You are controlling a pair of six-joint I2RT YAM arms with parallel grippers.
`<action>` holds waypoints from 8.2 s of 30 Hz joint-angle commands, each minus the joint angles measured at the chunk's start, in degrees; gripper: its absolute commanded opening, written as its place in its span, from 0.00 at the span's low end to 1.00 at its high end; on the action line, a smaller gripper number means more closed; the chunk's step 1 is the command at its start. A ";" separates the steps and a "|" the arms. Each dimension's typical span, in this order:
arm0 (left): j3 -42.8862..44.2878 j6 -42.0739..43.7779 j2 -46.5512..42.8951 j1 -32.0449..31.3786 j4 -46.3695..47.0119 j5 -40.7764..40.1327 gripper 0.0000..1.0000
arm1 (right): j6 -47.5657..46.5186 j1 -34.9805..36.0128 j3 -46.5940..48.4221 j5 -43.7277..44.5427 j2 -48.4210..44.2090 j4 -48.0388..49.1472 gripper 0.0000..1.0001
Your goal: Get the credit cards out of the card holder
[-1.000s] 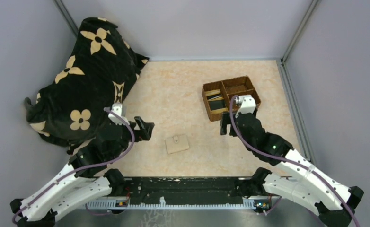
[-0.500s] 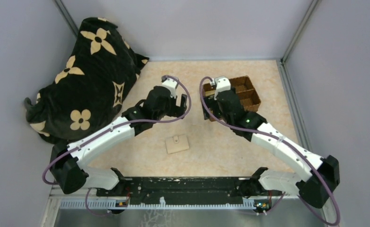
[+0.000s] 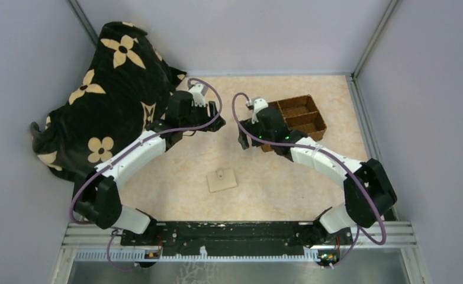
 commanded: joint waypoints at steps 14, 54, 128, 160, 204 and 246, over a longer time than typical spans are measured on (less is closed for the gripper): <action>1.79 2.04 1.51 -3.45 -0.33 17.11 0.09 | -5.72 17.72 -8.84 -0.86 -0.10 10.42 0.79; -54.64 -30.78 -49.49 -22.50 -4.17 -20.37 0.48 | 11.70 22.64 -11.30 6.10 6.60 10.22 0.30; -51.02 -40.50 -40.94 -19.14 -13.20 -33.29 0.55 | 7.02 23.45 4.61 2.49 16.30 0.00 0.56; -46.50 -36.91 -42.67 -19.16 -7.69 -23.95 0.19 | 11.08 25.95 7.73 7.91 19.55 -3.41 0.00; -55.55 -28.69 -30.85 -16.86 14.46 -16.57 0.00 | 5.44 25.76 12.36 7.73 20.56 -3.86 0.43; -57.47 -31.19 -37.47 -16.86 9.26 -17.09 0.00 | 12.47 21.76 4.49 -4.10 16.72 1.49 0.00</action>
